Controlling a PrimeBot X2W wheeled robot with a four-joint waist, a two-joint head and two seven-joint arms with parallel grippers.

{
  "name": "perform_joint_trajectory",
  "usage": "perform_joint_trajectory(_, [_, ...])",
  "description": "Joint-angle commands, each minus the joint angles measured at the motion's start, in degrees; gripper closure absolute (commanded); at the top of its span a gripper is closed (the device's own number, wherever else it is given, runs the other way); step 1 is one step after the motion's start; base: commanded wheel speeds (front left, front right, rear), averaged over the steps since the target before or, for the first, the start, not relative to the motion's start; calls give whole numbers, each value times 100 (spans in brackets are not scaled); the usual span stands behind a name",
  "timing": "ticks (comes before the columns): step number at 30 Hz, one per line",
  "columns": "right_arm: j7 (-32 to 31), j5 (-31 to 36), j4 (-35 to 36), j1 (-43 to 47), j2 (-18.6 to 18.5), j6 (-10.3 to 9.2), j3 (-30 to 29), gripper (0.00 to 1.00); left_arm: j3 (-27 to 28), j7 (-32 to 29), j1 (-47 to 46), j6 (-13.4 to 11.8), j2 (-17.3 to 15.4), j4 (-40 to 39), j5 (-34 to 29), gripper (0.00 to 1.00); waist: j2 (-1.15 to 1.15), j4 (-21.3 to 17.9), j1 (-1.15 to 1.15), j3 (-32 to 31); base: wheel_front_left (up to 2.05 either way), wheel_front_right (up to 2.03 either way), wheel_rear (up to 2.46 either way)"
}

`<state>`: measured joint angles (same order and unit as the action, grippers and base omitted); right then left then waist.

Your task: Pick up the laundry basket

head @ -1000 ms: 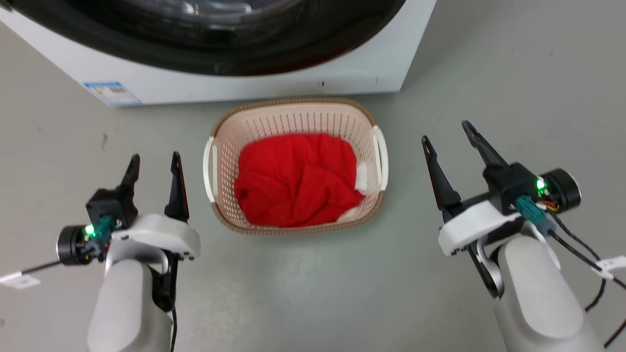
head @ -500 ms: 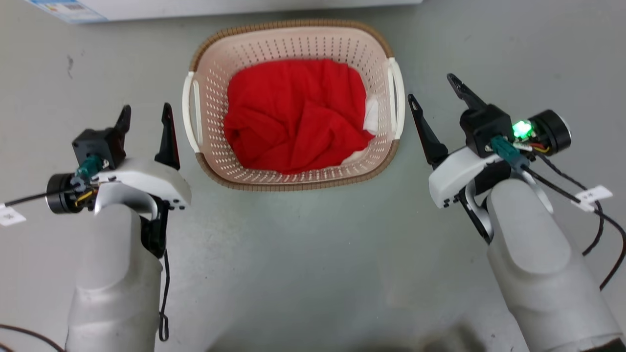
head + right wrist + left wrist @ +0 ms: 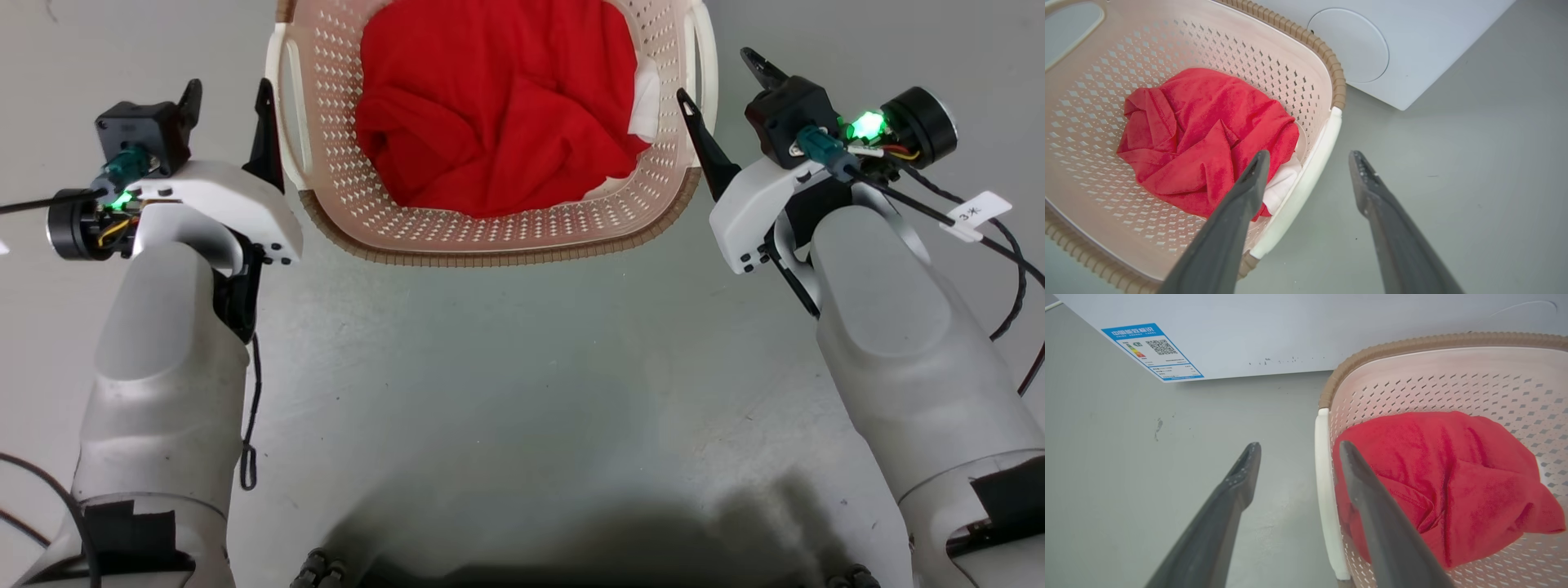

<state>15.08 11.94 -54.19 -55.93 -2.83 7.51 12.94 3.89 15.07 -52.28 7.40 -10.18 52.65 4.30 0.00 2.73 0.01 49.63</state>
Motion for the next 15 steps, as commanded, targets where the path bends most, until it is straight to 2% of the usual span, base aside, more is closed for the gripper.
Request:
perform_joint_trajectory(1, [14, 5, -83, -130, -9, -4, 32, 0, -76, 16, -123, 5, -11, 109, 56, 0, 0, 10, -1, 75, 0, 0, 0])
perform_joint_trajectory(15, [13, 9, -687, -594, -9, -4, 125, 0, -659, 16, -622, 3, -97, 689, 380, 0, 0, 55, -1, 478, 0, 0, 0])
